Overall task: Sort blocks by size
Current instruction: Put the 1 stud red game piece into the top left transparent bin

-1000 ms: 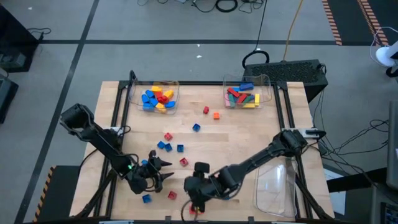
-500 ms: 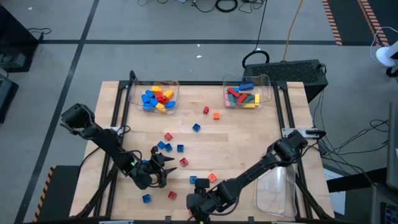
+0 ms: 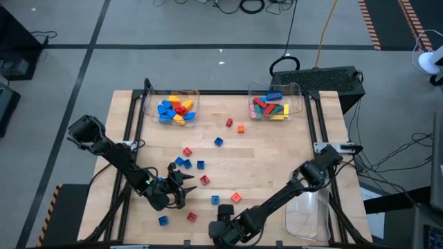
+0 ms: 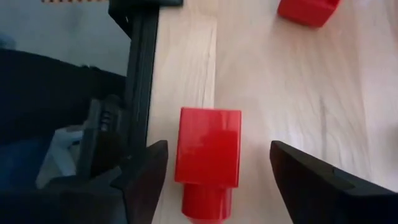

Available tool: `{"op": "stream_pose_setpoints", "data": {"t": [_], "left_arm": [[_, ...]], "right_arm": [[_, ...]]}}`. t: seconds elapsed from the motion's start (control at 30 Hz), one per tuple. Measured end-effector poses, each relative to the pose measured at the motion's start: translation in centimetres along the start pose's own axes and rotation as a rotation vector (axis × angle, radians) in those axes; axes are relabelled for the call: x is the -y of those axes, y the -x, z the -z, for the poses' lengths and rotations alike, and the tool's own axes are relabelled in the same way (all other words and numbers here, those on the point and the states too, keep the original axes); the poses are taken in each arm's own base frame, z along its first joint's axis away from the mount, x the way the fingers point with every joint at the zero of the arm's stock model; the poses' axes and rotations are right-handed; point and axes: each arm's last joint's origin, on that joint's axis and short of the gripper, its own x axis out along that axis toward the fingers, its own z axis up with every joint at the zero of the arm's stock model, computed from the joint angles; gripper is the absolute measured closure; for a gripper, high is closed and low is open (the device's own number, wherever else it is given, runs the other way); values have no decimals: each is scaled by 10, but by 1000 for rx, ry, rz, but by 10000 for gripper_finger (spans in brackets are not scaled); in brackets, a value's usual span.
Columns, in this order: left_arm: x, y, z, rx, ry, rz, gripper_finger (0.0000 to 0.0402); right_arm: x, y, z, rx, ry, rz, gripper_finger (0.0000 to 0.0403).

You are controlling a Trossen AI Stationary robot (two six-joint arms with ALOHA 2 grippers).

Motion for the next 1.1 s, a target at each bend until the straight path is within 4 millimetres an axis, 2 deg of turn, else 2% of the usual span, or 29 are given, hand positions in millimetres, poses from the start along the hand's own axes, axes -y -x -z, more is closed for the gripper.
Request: {"op": "stream_pose_setpoints", "data": {"t": [0.13,0.23,0.33,0.47,0.7,0.93,1.1], "left_arm": [[0,0,0,0,0,0,191],[0,0,0,0,0,0,191],[0,0,0,1,4,1,191],[0,0,-3,69,87,-45,191],[4,13,-9,143,114,-52,191],[1,46,-18,210,81,-66,191],[-6,57,-14,169,-21,-80,191]], "right_arm": [[1,-8,5,-25,15,7,126],[2,-9,6,-28,16,9,148],[2,-10,6,-32,25,14,201],[6,-11,5,-36,46,21,292],[24,-13,-8,-25,85,49,294],[67,4,-44,55,123,158,294],[120,20,-77,87,177,212,294]]}}
